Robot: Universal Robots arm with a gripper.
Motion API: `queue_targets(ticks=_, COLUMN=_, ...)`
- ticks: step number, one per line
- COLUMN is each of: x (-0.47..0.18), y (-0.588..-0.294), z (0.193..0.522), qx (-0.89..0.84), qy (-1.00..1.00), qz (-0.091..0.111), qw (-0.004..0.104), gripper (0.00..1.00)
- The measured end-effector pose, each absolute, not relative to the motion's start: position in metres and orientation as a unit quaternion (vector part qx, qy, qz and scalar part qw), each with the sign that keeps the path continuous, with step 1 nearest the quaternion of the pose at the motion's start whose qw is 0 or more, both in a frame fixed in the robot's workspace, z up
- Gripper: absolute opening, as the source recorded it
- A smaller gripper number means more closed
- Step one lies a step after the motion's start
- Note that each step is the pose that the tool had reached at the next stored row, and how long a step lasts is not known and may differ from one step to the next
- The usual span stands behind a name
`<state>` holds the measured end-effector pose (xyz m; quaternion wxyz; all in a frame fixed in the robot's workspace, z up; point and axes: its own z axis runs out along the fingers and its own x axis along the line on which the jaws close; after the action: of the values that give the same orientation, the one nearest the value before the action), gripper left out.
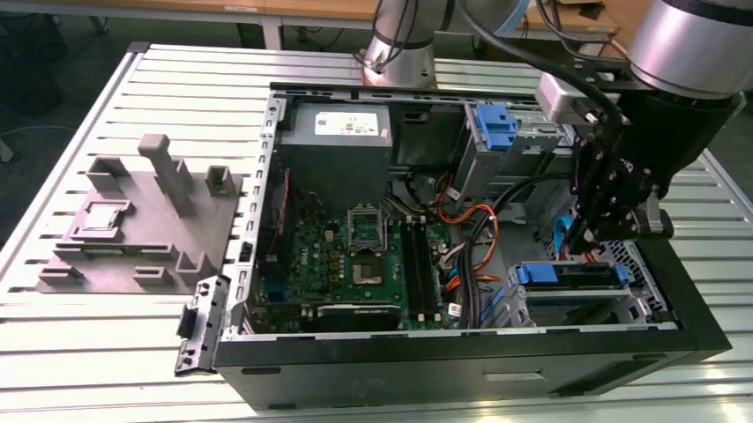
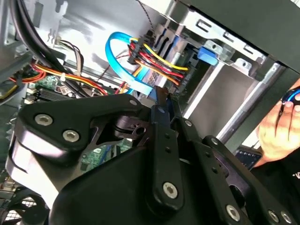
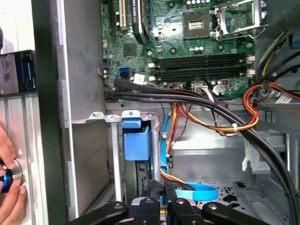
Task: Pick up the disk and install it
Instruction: 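Insert the second disk wire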
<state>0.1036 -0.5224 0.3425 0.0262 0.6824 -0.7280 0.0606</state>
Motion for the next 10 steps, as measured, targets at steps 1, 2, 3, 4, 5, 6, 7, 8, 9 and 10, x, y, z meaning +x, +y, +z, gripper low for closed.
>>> queue_targets(ticks=1, x=0.103, y=-0.524, z=0.342, qx=0.683, qy=-0.728, qz=0.061, qw=0.026, gripper=0.16)
queue_targets(ticks=2, x=0.103, y=-0.525, z=0.342, qx=0.683, qy=-0.727, qz=0.062, qw=0.025, gripper=0.16)
queue_targets(ticks=3, x=0.102, y=-0.526, z=0.342, qx=0.683, qy=-0.727, qz=0.062, qw=0.024, gripper=0.16)
queue_targets(ticks=4, x=0.102, y=-0.528, z=0.342, qx=0.683, qy=-0.727, qz=0.063, qw=0.023, gripper=0.16)
queue_targets(ticks=5, x=0.101, y=-0.529, z=0.342, qx=0.683, qy=-0.727, qz=0.063, qw=0.022, gripper=0.16)
queue_targets(ticks=6, x=0.101, y=-0.531, z=0.342, qx=0.683, qy=-0.727, qz=0.063, qw=0.021, gripper=0.16)
queue_targets(ticks=7, x=0.101, y=-0.533, z=0.342, qx=0.683, qy=-0.727, qz=0.063, qw=0.02, gripper=0.16)
queue_targets(ticks=8, x=0.101, y=-0.535, z=0.342, qx=0.683, qy=-0.727, qz=0.063, qw=0.019, gripper=0.16)
queue_targets(ticks=9, x=0.101, y=-0.536, z=0.341, qx=0.683, qy=-0.727, qz=0.062, qw=0.017, gripper=0.16)
queue_targets(ticks=10, x=0.101, y=-0.538, z=0.341, qx=0.683, qy=-0.727, qz=0.061, qw=0.015, gripper=0.16)
